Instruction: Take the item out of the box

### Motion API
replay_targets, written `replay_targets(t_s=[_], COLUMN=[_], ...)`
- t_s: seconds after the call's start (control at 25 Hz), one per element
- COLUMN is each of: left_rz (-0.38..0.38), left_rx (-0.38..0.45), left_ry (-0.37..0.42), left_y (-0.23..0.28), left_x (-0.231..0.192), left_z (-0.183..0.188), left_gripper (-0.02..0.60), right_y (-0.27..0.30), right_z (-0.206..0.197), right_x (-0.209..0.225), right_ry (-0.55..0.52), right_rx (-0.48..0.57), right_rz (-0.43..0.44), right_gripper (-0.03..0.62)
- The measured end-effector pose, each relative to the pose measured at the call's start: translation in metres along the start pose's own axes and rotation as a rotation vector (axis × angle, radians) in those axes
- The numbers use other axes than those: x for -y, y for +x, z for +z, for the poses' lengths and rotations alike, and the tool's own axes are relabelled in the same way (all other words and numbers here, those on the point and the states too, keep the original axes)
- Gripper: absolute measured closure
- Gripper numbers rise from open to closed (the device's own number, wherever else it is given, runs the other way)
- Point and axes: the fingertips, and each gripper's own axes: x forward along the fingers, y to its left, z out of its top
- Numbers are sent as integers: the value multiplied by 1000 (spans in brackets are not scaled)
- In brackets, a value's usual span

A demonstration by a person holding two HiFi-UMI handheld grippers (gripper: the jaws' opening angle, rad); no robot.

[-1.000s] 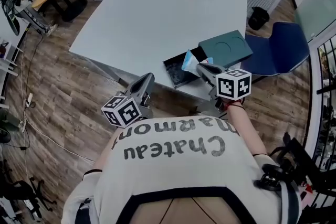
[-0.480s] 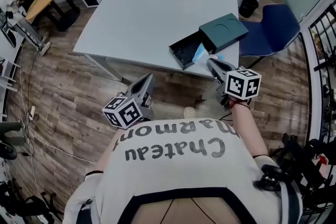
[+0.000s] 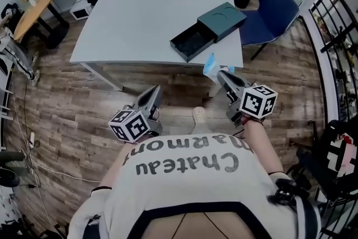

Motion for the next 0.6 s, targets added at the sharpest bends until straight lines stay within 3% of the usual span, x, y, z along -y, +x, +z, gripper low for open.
replay_targets(t_s=[0.32,0.6], left_rz=[-33,-47], left_rx=[-57,-64], left_ry=[-24,40], left_y=[-8,-16], left_x=[6,10], left_z=[-30,-24], left_gripper=[569,569], right_y=[-22,-23], right_z=[-30,-30], right_x=[-5,-4], right_ry=[-6,1], right_rx=[11,14], right_rz=[-33,-53], right_gripper=[589,589])
